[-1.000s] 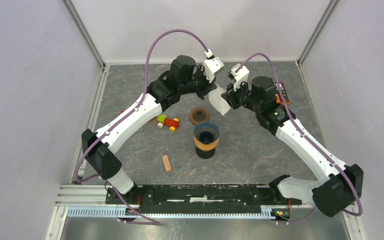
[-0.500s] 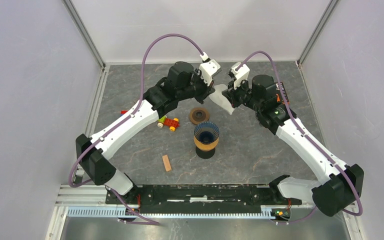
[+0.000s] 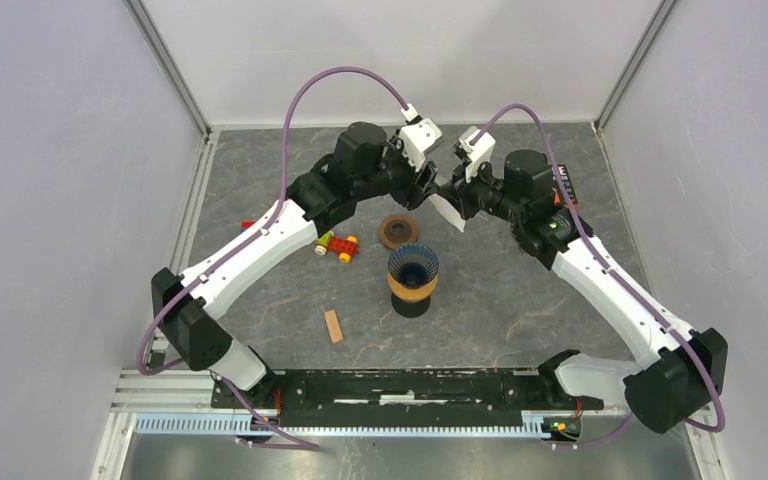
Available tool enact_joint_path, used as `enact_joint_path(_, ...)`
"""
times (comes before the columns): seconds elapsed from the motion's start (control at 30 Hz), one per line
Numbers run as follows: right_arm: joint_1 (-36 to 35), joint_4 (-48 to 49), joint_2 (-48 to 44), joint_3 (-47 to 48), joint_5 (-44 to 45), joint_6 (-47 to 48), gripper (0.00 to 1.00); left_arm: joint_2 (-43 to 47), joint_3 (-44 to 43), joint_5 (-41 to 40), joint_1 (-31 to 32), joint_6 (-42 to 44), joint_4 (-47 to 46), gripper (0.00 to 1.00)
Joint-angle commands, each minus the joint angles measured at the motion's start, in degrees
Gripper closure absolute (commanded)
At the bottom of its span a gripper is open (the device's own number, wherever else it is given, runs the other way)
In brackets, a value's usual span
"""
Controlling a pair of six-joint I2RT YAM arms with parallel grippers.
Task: Place the coffee filter in the dripper
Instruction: Pick up the coffee filter from the coffee filter holder.
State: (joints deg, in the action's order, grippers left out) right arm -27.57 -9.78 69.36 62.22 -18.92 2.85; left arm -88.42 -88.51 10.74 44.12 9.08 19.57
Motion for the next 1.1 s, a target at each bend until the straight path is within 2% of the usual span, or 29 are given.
enact_joint_path(0.0, 0.2, 3.0, -1.6, -0.2, -2.1, 0.3, 1.00, -0.7, -3.5, -1.0, 0.0, 4.0, -1.8, 0.36)
enact_joint_path(0.17, 0.2, 3.0, -1.9, -0.5, -1.7, 0.7, 1.00, -1.3, -4.7, -1.1, 0.0, 4.3, -1.1, 0.34)
enact_joint_path(0.3, 0.3, 2.4, -1.7, 0.1, -0.3, 1.2, 1.00, -1.2, -6.8, -0.9, -0.3, 1.3, 0.5, 0.29)
enact_joint_path(0.57, 0.2, 2.6, -2.0, -0.1, 0.0, 1.3, 1.00, -5.4, -14.8, -1.4, -0.4, -5.4, 11.1, 0.30)
enact_joint_path(0.77, 0.3, 2.2, -2.0, -0.2, 1.2, 1.5, 1.00, -5.1, -13.3, 2.6, -0.4, -6.7, 9.8, 0.31)
enact_joint_path(1.07, 0.2, 1.9, -2.1, -0.4, 2.7, 1.6, 1.00, -3.4, -11.6, 3.2, -0.4, -6.7, 9.0, 0.29)
